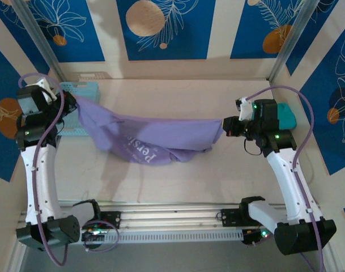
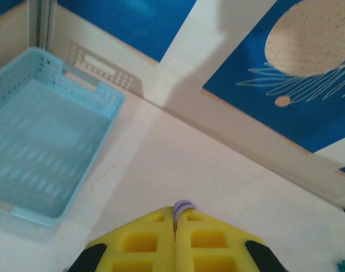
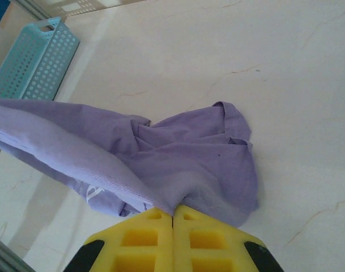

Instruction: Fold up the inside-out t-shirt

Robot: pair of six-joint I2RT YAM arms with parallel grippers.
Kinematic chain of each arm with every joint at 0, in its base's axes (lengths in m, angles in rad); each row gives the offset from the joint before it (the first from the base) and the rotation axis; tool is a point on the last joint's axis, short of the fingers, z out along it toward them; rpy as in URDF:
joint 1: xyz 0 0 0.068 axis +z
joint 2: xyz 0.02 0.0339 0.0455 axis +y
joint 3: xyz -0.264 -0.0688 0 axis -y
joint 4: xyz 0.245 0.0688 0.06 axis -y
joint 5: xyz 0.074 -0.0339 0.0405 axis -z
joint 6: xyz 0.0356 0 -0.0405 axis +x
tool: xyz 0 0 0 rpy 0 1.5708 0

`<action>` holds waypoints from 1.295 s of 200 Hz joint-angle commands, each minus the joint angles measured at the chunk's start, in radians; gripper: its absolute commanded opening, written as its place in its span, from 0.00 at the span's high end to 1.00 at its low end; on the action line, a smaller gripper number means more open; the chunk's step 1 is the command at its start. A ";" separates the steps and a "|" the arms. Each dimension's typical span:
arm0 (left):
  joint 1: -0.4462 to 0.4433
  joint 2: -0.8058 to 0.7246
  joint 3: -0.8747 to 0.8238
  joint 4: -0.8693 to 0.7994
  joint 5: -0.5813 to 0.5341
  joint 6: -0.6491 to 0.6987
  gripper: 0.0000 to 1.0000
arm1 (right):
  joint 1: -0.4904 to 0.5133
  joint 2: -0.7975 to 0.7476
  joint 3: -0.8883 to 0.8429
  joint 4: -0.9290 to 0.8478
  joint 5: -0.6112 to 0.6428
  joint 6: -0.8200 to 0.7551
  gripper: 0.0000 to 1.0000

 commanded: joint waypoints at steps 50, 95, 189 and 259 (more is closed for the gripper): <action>0.011 -0.061 0.250 0.044 0.147 -0.086 1.00 | -0.006 0.003 0.395 -0.054 0.085 -0.042 1.00; 0.012 -0.068 0.674 -0.072 -0.012 -0.061 1.00 | -0.043 -0.099 0.646 -0.073 0.211 -0.080 1.00; 0.005 0.193 0.836 -0.176 0.003 0.064 1.00 | -0.040 -0.033 0.764 -0.083 0.325 -0.232 1.00; -0.100 0.423 0.783 -0.014 -0.058 0.075 1.00 | -0.049 0.232 0.661 0.162 0.265 -0.195 1.00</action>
